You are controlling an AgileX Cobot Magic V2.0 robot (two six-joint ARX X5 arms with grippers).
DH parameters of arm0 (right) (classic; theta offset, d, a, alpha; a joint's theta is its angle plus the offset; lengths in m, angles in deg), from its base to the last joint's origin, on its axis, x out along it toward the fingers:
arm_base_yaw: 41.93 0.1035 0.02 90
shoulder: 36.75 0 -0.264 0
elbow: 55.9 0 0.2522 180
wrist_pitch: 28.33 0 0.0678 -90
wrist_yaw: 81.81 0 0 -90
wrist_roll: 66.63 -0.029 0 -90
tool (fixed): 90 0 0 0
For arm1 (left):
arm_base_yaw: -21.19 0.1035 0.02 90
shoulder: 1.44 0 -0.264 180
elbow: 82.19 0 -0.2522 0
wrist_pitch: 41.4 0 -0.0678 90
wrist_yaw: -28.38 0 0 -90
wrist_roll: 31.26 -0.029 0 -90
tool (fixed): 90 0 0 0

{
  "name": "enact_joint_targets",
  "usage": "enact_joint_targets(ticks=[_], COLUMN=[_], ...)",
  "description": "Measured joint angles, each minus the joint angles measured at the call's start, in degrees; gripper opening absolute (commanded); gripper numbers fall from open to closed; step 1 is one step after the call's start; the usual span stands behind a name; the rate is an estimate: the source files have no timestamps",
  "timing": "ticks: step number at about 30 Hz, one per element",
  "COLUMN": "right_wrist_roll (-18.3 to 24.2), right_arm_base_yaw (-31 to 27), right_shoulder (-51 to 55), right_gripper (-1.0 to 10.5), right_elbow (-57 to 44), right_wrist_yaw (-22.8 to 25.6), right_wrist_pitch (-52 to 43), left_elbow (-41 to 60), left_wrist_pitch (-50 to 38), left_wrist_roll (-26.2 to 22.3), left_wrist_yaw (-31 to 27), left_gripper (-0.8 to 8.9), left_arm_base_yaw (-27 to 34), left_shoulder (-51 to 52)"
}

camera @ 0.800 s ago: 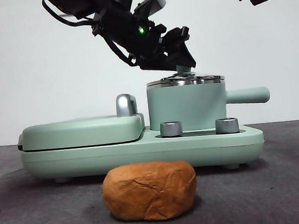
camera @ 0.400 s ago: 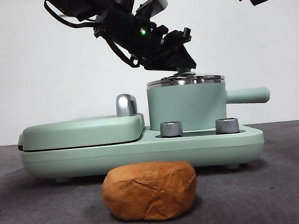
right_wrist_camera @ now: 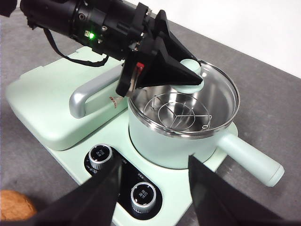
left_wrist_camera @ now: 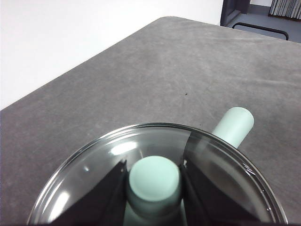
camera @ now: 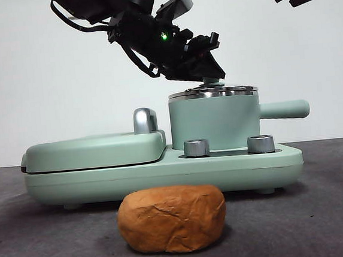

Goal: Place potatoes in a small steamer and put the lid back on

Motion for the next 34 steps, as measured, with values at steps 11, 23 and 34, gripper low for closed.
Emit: enact_joint_targets(ticks=[11,23,34], right_wrist_roll=[0.0,0.0,0.0], right_arm_base_yaw=[0.0,0.0,0.0], right_shoulder=[0.0,0.0,0.0], right_gripper=[2.3,2.3,2.3], right_elbow=[0.0,0.0,0.0], right_wrist_yaw=[0.0,0.0,0.0], right_wrist_pitch=[0.0,0.0,0.0], left_elbow=[0.0,0.0,0.5], left_wrist_pitch=[3.3,7.2,21.4], left_wrist_roll=[4.4,4.5,4.7], left_wrist_yaw=[-5.1,-6.4,-6.4], left_gripper=[0.07,0.07,0.08], left_arm_base_yaw=[-0.3,1.9,6.6], left_shoulder=[2.5,14.2,22.8])
